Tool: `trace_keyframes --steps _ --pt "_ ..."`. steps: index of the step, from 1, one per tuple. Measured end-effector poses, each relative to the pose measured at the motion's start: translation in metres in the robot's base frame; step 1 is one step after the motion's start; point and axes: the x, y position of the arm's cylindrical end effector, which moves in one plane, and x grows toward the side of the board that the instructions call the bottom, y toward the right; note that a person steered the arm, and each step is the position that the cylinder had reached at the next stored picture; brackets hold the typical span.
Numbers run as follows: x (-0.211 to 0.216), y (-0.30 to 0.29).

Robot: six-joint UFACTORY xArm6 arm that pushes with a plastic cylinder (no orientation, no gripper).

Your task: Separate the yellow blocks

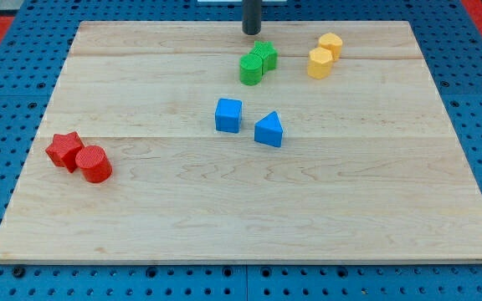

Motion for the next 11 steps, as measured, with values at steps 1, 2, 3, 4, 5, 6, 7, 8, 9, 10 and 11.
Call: trace_keyframes --steps 1,2,3,4,5,6,7,8,9,10,11 --pt "-0.005 0.012" --pt "-0.005 0.111" --pt "0.010 0.214" --pt "0.048 0.202" --pt "0.069 0.128" --pt "0.074 0.060" --pt "0.074 0.012" --pt "0.074 -0.015" --pt "0.071 -0.009" --pt "0.047 0.022" --pt "0.030 -0.027"
